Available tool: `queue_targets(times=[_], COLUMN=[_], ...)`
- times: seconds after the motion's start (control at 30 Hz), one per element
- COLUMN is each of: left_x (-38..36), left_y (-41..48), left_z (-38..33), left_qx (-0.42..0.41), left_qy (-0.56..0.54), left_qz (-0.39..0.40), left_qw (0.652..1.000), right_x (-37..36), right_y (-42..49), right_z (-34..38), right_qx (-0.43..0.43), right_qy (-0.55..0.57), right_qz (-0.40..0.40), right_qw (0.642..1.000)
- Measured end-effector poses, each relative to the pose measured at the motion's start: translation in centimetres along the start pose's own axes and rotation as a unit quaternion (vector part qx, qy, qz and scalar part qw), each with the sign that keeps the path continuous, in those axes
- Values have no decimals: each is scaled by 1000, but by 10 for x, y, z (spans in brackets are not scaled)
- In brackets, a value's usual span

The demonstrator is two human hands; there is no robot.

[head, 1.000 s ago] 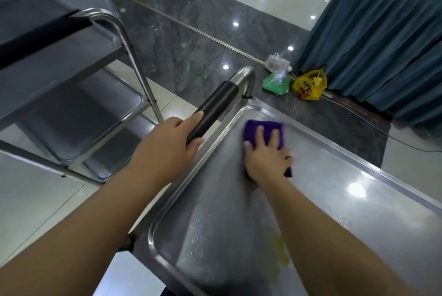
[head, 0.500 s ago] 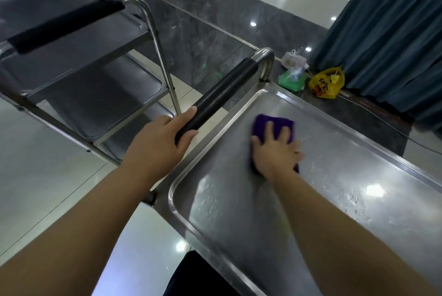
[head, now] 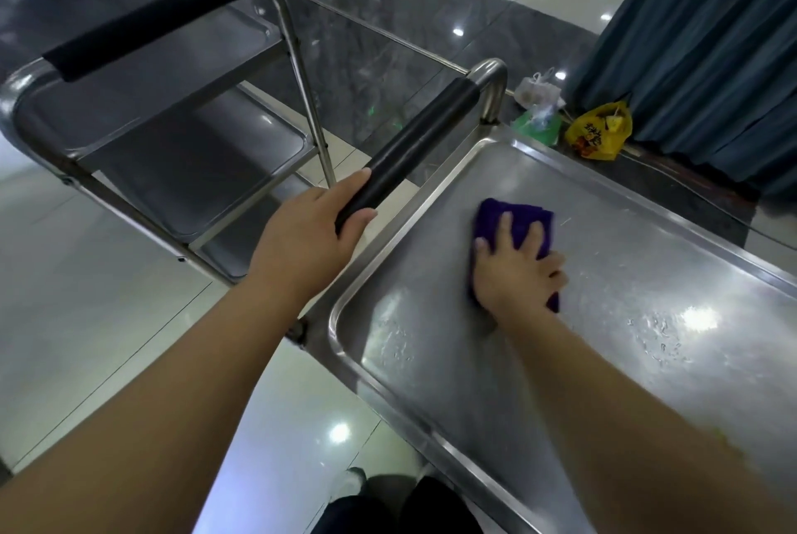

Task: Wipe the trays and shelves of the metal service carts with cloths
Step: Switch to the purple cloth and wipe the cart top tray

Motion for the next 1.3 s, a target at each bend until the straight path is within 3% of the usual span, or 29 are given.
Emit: queue_targets(times=[0.07,0.13,0.23,0.3,0.4,0.47,0.5,0.57,0.67,0.77,0.83,0.93,1.0,1.17,1.23,1.3], left_x=[2,3,3,3,6,9,10,8,9,10,10,9,7,-9,-27,-61], left_y=[-3,-6,-8,-9,-11,-11,-12,-13,-15,-19,-21,-21,-21,-44,-56,-65], left_z=[2,5,6,6,5,5,5,3,-1,-8,-12,-13,-14,-38,-46,-40], left_qx=[-9,-13,-15,-21,-30,-35,-35,-42,-70,-105,-124,-127,-130,-300,-338,-304], left_qy=[-6,-40,-84,-84,-91,-94,-87,-71,-43,-39,-43,-38,-8,133,92,55], left_qz=[2,13,32,36,28,17,17,23,20,21,25,28,32,8,37,134], left_qw=[1000,999,996,996,995,995,995,996,996,993,991,991,991,945,936,942], right_x=[-9,-26,-40,-34,-32,-33,-34,-42,-53,-53,-54,-59,-66,-71,-69,-69], right_y=[-39,-94,-140,-122,-77,-77,-86,-114,-168,-177,-162,-141,-152,-198,-203,-199], right_z=[65,124,145,114,40,23,33,80,148,135,91,4,3,72,54,13], right_qx=[120,269,399,370,149,13,-12,31,189,271,240,-10,-75,133,162,135], right_qy=[-12,-31,-68,-59,-11,8,9,16,-3,-23,-33,1,11,-21,-25,-38], right_qz=[-25,-46,-53,-67,-21,-6,-2,0,-43,-52,-54,-20,-12,-41,-40,-41], right_qw=[992,962,913,925,989,1000,1000,999,981,961,969,1000,997,990,986,989])
Point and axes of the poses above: each hand's wrist, its own y-axis towards the middle knuckle, its own x-axis out of the back of the hand, z = x × y, the point moved 10 cm from there along y, towards the middle knuckle, and after that the axes turned 15 degrees about -y, right-handed, at the moved point
